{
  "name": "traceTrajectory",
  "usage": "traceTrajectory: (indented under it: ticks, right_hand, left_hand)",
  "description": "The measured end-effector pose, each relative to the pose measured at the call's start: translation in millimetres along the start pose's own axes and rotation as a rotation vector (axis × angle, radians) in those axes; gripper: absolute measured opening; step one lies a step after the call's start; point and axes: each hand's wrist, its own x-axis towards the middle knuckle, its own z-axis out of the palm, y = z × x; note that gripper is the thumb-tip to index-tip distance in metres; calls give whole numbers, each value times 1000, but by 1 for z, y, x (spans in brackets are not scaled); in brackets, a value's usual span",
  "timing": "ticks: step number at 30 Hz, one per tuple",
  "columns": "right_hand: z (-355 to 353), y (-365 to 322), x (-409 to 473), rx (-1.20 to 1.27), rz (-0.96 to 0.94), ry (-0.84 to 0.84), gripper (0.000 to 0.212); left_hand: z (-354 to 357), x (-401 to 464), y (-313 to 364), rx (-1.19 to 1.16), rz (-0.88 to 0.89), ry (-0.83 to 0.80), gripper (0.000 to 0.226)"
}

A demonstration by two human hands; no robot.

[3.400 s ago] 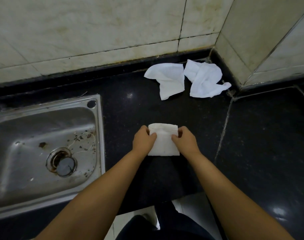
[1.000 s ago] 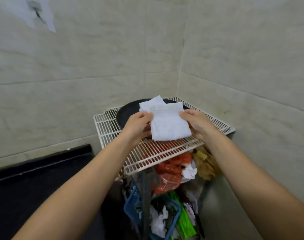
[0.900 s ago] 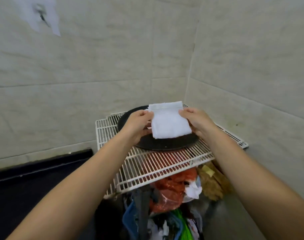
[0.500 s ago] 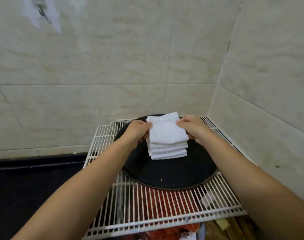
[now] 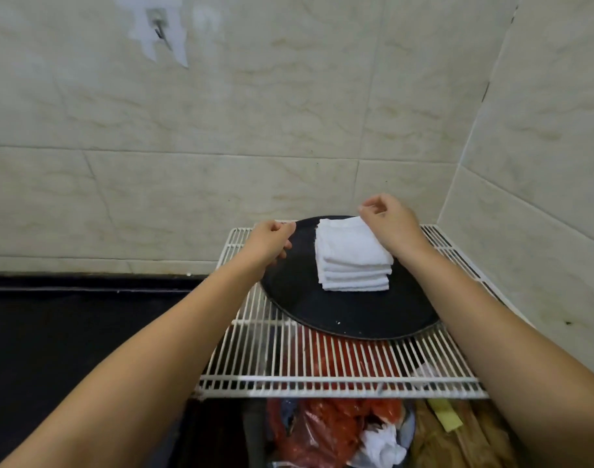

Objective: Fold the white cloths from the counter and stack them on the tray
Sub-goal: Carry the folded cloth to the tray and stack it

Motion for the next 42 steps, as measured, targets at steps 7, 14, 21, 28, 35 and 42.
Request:
traceTrajectory:
  ticks: [7,14,21,28,35,42]
  right_hand:
    - [133,-116,-90,-81,-382,-285,22]
    - [319,-232,-251,-68,-632,-575,27]
    - [450,-299,-413,-165,-820,-893,40]
    - [553,-335,-497,-296,-1006,-1093,47]
    - [677,-395,-499,-325,-1081,-1153,45]
    - [792,-486,-488,-261,-1157,-1205,40]
  left_hand:
    - [-158,-105,-58,101,28,211,20]
    - [-363,-274,-171,391,-169,565,15]
    - [-480,-425,-267,531,-487,751,18]
    - [-545,-482,-353,569,-685,789,26]
    - [-646,-447,-412,632,-753,743,31]
    - [-772,-417,-449,511,-763,855,25]
